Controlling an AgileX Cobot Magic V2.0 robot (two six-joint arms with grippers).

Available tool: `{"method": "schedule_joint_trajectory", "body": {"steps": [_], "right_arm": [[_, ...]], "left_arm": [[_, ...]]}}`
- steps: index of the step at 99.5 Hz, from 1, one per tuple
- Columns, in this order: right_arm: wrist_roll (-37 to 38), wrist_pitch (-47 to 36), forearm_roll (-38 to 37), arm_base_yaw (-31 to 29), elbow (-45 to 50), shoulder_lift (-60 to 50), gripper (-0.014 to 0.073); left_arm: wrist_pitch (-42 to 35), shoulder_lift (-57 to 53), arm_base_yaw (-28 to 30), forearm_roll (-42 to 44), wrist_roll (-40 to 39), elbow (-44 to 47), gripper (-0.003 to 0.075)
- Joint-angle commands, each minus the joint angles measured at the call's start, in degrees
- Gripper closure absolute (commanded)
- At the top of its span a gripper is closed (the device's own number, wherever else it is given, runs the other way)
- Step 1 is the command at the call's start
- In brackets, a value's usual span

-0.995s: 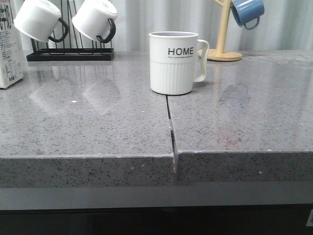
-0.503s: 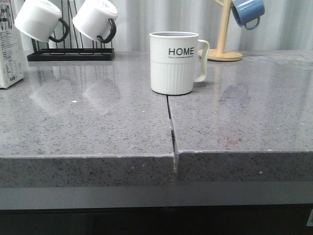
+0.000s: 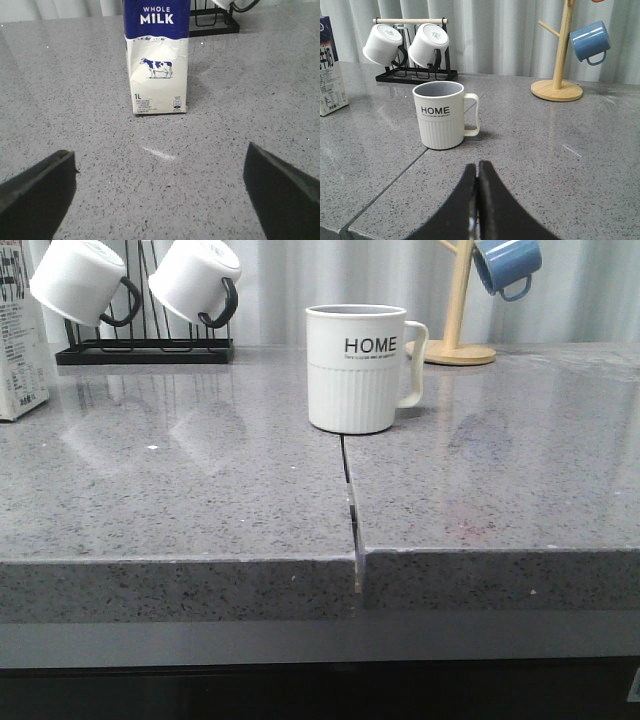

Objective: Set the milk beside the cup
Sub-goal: 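Open the left gripper and grasp the blue-and-white milk carton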

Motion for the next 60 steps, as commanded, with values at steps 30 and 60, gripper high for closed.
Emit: {"method": "schedule_joint_trajectory", "body": {"steps": [30,60], "right_arm": [[-0.1,-4.2,-0.2,-0.1,-1.5,0.3,0.0662],[-0.1,-4.2,-0.2,-0.1,-1.5,0.3,0.0662]], "left_arm": [[-28.3,14.1,0.2,-6.2,-0.3,-4.3,0.0069],[-29.5,26.7,0.2,-7.3,-0.3,-10.9,0.0069]]}}
